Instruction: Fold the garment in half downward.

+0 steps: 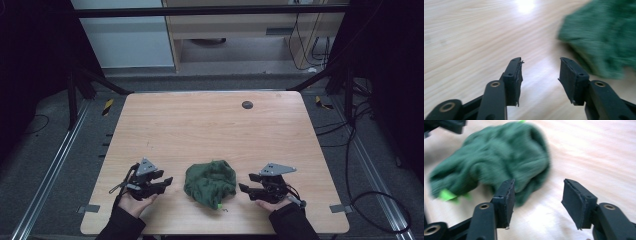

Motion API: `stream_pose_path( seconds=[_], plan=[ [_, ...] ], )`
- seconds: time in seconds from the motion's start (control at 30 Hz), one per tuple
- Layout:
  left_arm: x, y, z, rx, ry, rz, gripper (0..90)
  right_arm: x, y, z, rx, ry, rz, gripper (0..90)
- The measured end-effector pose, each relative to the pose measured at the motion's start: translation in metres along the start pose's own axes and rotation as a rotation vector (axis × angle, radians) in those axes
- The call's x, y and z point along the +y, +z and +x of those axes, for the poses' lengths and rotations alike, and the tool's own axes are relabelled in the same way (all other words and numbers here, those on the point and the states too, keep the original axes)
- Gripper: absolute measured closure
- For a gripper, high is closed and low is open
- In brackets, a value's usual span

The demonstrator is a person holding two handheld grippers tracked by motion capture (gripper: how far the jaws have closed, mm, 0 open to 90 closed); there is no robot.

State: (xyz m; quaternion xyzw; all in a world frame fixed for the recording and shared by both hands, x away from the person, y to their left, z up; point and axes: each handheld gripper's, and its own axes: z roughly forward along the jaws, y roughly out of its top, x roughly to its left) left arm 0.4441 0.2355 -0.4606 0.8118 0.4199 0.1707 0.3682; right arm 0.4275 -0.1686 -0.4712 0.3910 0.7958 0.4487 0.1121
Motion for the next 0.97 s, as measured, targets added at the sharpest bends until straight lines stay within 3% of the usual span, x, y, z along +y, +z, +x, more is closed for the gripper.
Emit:
stream_pose_path(
  seconds=[0.2, 0.23, 0.27, 0.33, 0.67, 0.97],
  plan=[
    [-0.006, -0.003, 0.029, 0.079, -0.058, -0.011, 47.2, -0.001, -0.005, -0.026, -0.142, 0.075, -0.086, 32.6],
    [-0.006, -0.003, 0.029, 0.079, -0.058, -0.011, 47.1, -0.001, -0.005, -0.026, -0.142, 0.075, -0.086, 32.6],
    [-0.009, -0.004, 0.039, 0.092, -0.080, -0.015, 46.7, -0.002, -0.008, -0.036, -0.184, 0.096, -0.107, 31.1],
    [-0.012, -0.005, 0.047, 0.111, -0.101, -0.013, 45.6, -0.005, -0.011, -0.045, -0.217, 0.109, -0.107, 30.4],
    [-0.024, -0.007, 0.076, 0.214, -0.103, 0.011, 38.1, -0.015, -0.022, -0.080, -0.321, 0.138, -0.077, 28.0],
    [-0.029, -0.011, 0.086, 0.230, -0.095, -0.002, 30.7, -0.024, -0.036, -0.096, -0.381, 0.147, -0.067, 26.3]
  ],
)
